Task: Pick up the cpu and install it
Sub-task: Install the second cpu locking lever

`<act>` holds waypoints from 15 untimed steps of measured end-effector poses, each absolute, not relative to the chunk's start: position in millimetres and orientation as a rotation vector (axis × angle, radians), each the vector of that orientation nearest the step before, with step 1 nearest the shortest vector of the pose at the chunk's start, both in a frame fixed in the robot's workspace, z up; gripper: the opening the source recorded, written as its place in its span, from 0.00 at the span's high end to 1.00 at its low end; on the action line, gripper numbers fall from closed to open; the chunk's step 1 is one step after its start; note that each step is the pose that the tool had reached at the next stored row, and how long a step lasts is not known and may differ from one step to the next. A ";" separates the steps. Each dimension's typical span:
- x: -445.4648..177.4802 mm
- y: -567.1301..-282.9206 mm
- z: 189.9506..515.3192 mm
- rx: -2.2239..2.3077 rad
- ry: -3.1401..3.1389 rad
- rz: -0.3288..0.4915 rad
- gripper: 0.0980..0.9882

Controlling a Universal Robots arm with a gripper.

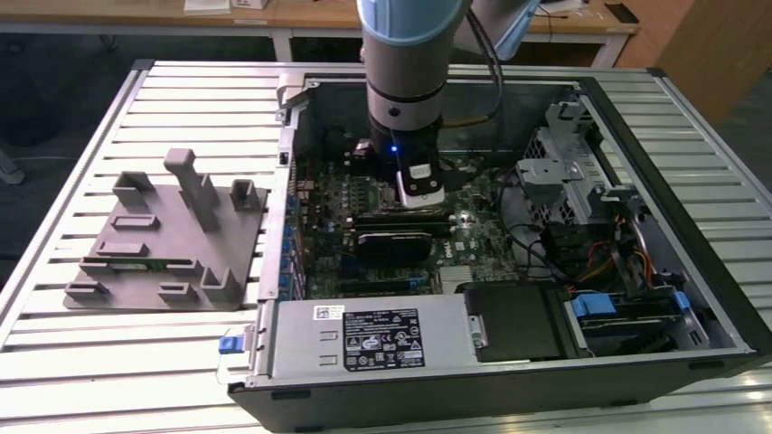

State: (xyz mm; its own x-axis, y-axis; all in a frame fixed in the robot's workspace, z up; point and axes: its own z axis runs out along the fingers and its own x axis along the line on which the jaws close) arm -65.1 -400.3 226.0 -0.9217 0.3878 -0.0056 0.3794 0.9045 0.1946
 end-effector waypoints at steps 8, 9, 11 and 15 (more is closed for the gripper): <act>-54.6 -379.6 224.1 0.608 3.023 0.265 0.99; -53.8 -376.6 223.7 0.608 3.023 0.255 0.99; -52.7 -372.2 222.8 0.607 3.024 0.232 0.99; -51.7 -369.4 221.3 0.607 3.025 0.215 0.99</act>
